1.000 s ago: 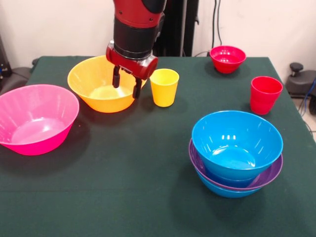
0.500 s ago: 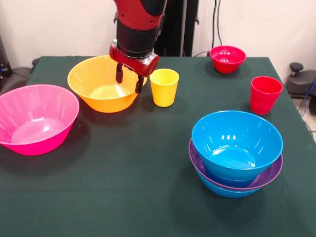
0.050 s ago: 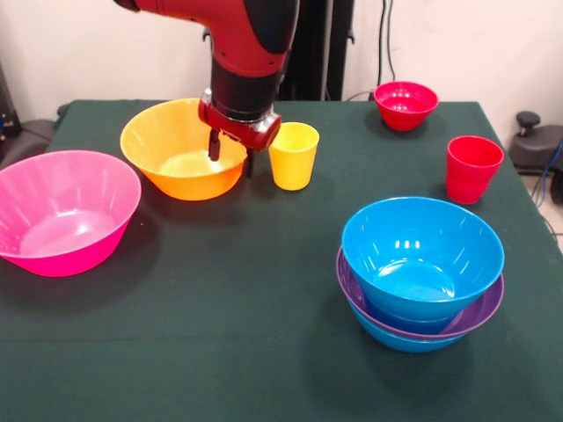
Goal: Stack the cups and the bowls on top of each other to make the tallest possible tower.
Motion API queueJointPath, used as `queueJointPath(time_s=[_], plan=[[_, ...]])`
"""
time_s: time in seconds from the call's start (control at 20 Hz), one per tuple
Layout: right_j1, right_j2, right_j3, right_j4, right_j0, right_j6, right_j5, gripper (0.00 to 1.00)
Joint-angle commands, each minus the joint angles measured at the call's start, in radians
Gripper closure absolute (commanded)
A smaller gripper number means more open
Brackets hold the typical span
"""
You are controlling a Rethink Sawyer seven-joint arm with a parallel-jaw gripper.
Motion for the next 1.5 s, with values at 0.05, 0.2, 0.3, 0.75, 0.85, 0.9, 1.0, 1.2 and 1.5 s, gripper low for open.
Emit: queueJointPath(time_s=[0.05, 0.2, 0.3, 0.75, 0.85, 0.9, 1.0, 1.2, 1.5], plan=[[0.092, 0.047, -0.006, -0.077, -0.003, -0.009, -0.088, 0.00], [0.110, 0.043, -0.019, -0.084, -0.007, -0.011, -0.102, 0.00], [0.117, 0.043, -0.021, -0.088, -0.011, -0.015, -0.110, 0.00], [0.161, 0.039, -0.036, -0.101, -0.034, -0.026, -0.138, 0.00], [0.173, 0.035, -0.044, -0.104, -0.035, -0.022, -0.148, 0.00], [0.177, 0.034, -0.046, -0.105, -0.037, -0.022, -0.152, 0.00], [0.186, 0.032, -0.050, -0.107, -0.039, -0.021, -0.159, 0.00], [0.188, 0.035, -0.060, -0.109, -0.047, -0.035, -0.148, 0.00], [0.179, 0.018, -0.072, -0.118, -0.039, -0.040, -0.129, 0.00]])
